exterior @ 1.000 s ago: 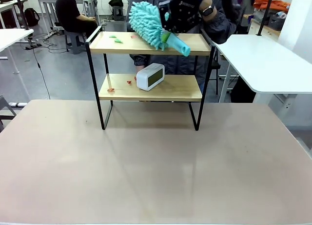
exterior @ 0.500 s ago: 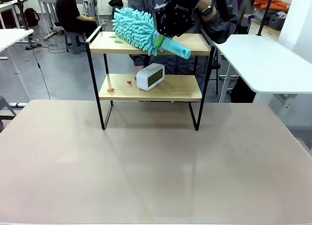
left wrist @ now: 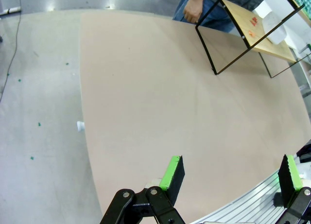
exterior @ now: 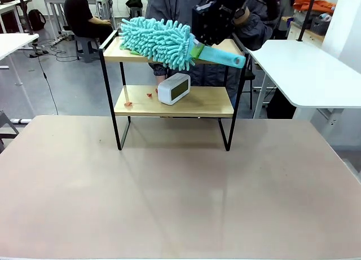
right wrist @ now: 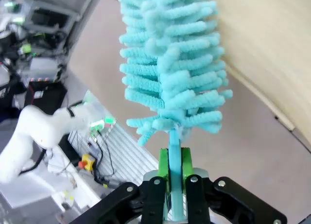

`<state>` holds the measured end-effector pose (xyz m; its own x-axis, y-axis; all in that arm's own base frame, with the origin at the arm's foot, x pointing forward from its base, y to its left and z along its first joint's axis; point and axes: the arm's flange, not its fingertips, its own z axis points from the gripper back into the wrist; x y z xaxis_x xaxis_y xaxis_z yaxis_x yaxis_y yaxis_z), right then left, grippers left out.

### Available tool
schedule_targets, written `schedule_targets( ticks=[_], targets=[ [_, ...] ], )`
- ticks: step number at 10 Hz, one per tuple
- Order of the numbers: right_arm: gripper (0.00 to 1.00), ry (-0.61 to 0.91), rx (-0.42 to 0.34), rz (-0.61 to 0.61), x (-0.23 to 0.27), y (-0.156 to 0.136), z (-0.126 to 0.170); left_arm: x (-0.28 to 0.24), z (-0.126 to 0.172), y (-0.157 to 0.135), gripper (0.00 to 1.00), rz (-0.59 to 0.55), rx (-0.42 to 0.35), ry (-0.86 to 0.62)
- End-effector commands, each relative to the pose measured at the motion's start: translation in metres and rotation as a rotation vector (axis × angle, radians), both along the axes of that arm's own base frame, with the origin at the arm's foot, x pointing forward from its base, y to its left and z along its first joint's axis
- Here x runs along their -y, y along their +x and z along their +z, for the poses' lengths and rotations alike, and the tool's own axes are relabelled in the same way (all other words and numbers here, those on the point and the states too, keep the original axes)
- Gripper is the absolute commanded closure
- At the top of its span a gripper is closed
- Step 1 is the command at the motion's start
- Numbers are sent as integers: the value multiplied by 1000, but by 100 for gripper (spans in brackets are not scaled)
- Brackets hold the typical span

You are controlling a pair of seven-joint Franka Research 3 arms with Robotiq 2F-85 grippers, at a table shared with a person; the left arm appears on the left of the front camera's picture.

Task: Clean the shelf.
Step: Clean the specific tier of the Shelf with the Duster once objects are removed.

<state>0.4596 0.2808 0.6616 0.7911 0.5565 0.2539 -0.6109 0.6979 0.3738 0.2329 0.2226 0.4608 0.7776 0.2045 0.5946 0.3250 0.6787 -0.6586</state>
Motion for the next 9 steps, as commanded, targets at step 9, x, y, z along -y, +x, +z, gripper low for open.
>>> schedule_targets(
  ticks=[9],
  targets=[
    [100, 394, -336, 301, 157, -50, -1, 1, 1, 1, 0, -8, 32, -7]
  ],
)
